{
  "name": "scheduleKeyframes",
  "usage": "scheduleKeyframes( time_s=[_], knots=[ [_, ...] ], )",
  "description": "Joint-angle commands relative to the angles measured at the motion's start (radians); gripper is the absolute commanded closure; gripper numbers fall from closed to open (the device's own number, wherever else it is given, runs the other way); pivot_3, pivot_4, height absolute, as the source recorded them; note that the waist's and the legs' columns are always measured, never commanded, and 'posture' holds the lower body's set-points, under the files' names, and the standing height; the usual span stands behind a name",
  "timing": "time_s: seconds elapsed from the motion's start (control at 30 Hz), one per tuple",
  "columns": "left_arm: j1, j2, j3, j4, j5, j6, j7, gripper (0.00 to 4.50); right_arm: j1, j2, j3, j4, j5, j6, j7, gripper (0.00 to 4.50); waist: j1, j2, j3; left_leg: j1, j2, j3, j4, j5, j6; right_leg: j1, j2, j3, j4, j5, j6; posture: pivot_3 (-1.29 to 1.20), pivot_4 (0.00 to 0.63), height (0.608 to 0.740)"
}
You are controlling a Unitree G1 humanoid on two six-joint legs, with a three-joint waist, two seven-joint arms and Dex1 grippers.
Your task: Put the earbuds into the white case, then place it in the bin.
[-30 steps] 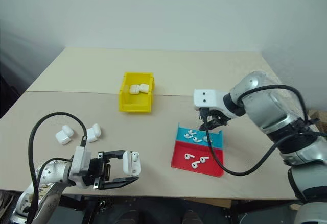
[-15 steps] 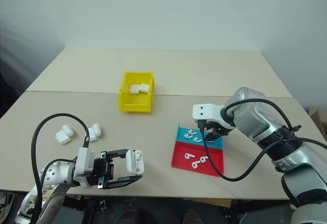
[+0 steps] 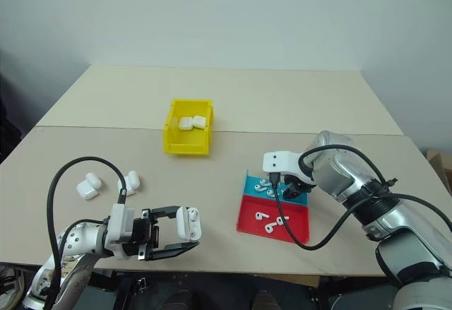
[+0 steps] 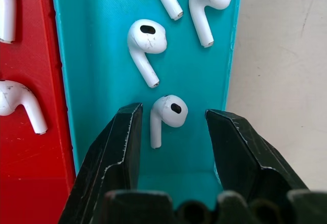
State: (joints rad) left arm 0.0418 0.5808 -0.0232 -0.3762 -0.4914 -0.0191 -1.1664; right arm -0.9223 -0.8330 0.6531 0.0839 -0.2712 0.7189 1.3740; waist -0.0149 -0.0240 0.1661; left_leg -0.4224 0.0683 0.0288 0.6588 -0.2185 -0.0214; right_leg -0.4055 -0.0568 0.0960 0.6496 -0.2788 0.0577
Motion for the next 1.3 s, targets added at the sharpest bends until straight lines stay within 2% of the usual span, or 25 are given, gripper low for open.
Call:
scheduleKeyframes(
  time_s=[0.03,0.6,0.67,1.1,1.23,1.3],
  knots=[
    [0.001,0.0,0.001,-0.012,0.001,-0.027,0.005,1.78,0.001,-0.003,-0.013,-0.005,-0.022,-0.017,0.002,2.11,0.0,0.0,0.0,0.0,0.0,0.0,0.0,0.0,0.0,0.0,0.0,0.0,0.0,0.0,0.0,0.0,0.15,0.74],
    [-0.002,-0.001,0.0,-0.009,0.005,-0.028,0.008,1.78,0.018,0.001,-0.023,-0.028,-0.035,-0.02,0.012,2.11,0.0,0.0,0.0,0.0,0.0,0.0,0.0,0.0,0.0,0.0,0.0,0.0,0.0,0.0,0.0,0.0,0.15,0.74],
    [-0.003,-0.001,0.0,-0.008,0.005,-0.029,0.008,1.78,0.02,0.005,-0.025,-0.029,-0.036,-0.015,0.009,2.48,0.0,0.0,0.0,0.001,0.0,0.0,0.0,0.0,0.0,0.001,0.0,0.0,0.0,0.0,0.0,0.0,0.15,0.74],
    [-0.001,-0.003,0.001,-0.007,0.016,-0.028,0.015,1.78,0.022,0.011,-0.023,-0.023,-0.052,-0.022,0.004,2.48,-0.001,0.0,0.0,0.001,0.0,0.0,0.0,0.0,0.0,0.001,0.0,0.0,0.001,0.0,0.0,0.0,0.15,0.74],
    [-0.003,-0.003,-0.001,-0.004,0.017,-0.029,0.016,1.78,0.024,0.011,-0.023,-0.025,-0.054,-0.026,0.004,3.31,-0.001,0.0,0.0,0.001,0.0,0.0,0.001,0.0,0.0,0.001,0.0,0.0,0.001,0.0,0.0,0.0,0.15,0.74],
    [-0.004,-0.004,-0.002,-0.005,0.017,-0.029,0.016,1.78,0.027,0.009,-0.023,-0.028,-0.057,-0.027,0.005,3.31,0.0,0.0,0.0,0.001,0.0,0.0,0.001,0.0,0.0,0.001,0.0,0.0,0.001,0.0,0.0,0.0,0.15,0.74]
  ],
)
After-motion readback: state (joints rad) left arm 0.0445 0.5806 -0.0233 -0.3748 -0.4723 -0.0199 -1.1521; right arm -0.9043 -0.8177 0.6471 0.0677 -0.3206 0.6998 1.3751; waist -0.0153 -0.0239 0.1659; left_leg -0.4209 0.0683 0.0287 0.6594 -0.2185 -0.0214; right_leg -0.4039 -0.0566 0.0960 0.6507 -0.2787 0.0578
